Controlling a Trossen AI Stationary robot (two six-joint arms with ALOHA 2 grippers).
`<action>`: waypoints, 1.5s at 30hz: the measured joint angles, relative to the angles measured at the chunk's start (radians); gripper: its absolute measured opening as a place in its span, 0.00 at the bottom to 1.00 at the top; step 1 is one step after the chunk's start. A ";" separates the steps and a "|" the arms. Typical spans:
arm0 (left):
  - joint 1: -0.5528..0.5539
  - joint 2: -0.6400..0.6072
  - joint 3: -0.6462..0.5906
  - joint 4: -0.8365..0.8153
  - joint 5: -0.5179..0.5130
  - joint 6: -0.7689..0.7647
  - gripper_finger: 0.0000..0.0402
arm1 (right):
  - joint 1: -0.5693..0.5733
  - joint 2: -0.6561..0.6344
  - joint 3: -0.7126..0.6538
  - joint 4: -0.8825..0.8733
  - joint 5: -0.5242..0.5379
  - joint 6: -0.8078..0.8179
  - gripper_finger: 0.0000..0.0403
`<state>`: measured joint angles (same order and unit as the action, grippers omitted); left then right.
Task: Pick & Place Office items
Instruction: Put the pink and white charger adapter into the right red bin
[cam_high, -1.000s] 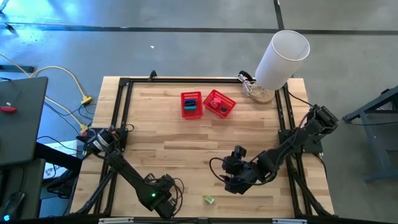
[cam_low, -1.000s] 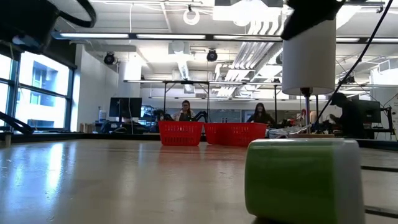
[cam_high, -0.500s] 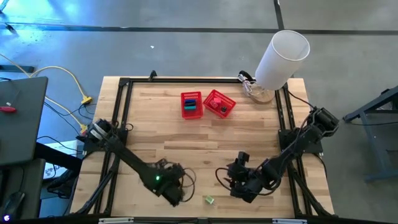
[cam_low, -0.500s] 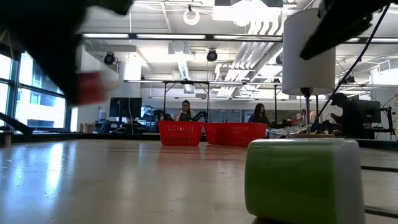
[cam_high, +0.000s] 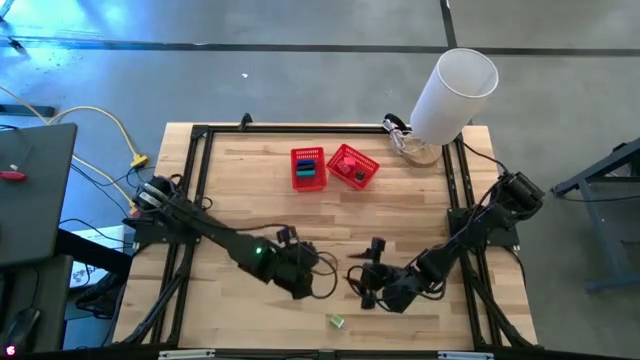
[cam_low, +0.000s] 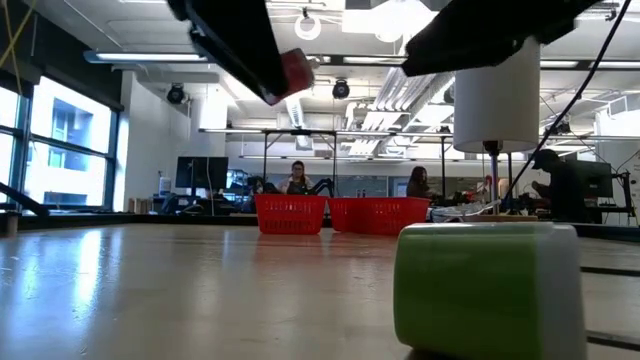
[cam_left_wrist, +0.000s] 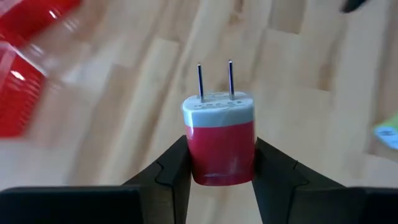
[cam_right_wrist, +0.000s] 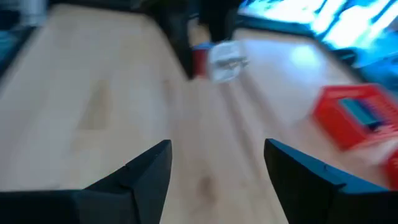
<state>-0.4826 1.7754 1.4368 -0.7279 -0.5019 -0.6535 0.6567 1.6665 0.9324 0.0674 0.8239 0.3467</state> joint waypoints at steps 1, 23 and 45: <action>0.014 -0.002 0.000 0.000 -0.002 0.035 0.30 | -0.009 0.000 -0.019 0.033 0.035 -0.021 0.60; 0.466 -0.005 0.000 0.285 0.567 0.591 0.30 | -0.049 -0.012 -0.137 0.111 0.336 -0.032 0.60; 0.514 -0.236 -0.143 0.174 0.549 0.620 0.30 | -0.110 -0.084 -0.137 -0.076 0.354 -0.100 0.60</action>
<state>0.0312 1.5399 1.2936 -0.5544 0.0471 -0.0334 0.5466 1.5826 0.7952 -0.0089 1.1776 0.2472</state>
